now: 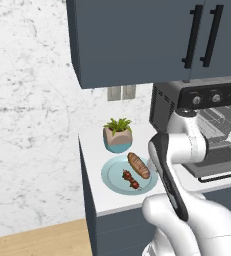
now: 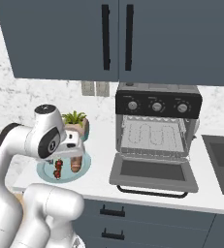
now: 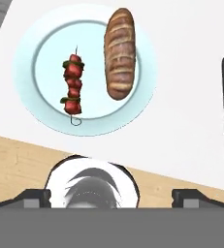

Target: Pick up the kebab skewer and baguette bread, and place them inside the toaster oven. Close the toaster oven door and start by setting the timer.

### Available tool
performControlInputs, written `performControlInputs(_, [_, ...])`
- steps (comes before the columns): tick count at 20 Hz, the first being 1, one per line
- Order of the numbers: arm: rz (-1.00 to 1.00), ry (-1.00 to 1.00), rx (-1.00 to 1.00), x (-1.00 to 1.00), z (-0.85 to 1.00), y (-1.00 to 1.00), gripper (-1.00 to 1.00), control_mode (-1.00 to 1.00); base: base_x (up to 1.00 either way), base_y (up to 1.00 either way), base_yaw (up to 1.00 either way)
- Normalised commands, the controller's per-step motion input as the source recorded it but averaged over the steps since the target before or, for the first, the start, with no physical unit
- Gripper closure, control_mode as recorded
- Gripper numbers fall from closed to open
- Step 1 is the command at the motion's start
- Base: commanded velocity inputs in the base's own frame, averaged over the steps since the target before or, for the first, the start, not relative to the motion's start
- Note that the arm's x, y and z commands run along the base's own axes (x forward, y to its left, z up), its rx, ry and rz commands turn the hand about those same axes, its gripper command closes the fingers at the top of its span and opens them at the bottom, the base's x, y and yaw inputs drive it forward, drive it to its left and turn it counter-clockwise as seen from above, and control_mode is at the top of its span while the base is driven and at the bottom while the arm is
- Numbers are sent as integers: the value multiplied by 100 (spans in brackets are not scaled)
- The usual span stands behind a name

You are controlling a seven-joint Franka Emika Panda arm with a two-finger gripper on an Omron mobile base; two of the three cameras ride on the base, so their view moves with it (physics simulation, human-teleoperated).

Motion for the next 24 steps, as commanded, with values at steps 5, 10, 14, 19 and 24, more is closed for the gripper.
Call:
performControlInputs(5, [0,0,5,62,-55,9,-100,-100,0,0,0])
performControlInputs(10, [0,8,4,66,-35,12,-100,-100,0,0,0])
performControlInputs(14, [0,6,2,44,-44,3,-100,-100,0,0,0])
performControlInputs(19, [0,8,1,52,-38,2,-100,-100,0,0,0])
performControlInputs(24, [0,2,0,40,-25,0,-100,-100,0,0,0])
